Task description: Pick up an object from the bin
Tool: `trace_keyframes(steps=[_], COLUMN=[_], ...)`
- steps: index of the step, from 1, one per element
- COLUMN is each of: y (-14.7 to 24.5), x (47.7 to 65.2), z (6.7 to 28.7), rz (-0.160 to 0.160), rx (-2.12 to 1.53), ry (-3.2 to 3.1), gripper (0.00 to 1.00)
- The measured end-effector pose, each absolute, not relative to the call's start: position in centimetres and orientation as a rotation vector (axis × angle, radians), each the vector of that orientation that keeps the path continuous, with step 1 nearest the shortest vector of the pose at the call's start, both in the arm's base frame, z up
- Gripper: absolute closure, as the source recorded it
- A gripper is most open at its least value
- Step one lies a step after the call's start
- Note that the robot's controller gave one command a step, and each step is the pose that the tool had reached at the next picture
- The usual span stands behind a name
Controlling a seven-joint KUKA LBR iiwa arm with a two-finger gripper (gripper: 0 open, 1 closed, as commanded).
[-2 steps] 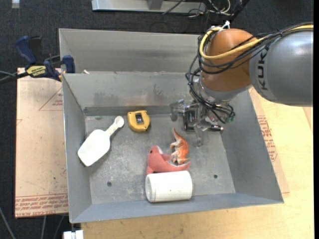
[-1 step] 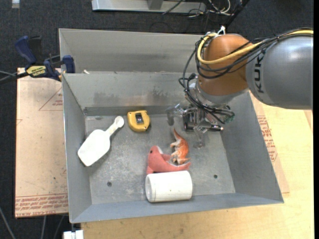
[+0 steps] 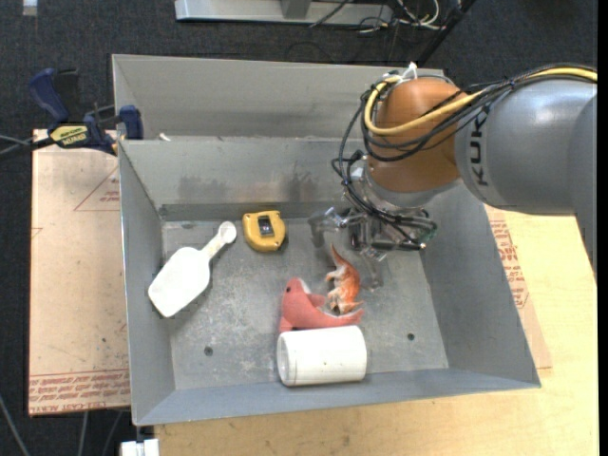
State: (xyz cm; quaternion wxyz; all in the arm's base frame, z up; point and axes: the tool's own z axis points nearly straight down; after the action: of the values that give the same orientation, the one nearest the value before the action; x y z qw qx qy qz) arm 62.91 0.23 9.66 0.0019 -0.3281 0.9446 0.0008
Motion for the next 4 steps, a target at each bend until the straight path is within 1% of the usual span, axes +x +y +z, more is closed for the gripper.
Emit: trace_keyframes(steps=[1,3,4], y=[0.3,0.3,0.3], x=[61.9,61.8,61.7], z=[7.0,7.4,8.8], rz=[0.000,0.003,0.005], rx=[-1.583,-1.584,-1.584], ry=[2.703,2.706,2.707], gripper=[1.00,1.00,1.00])
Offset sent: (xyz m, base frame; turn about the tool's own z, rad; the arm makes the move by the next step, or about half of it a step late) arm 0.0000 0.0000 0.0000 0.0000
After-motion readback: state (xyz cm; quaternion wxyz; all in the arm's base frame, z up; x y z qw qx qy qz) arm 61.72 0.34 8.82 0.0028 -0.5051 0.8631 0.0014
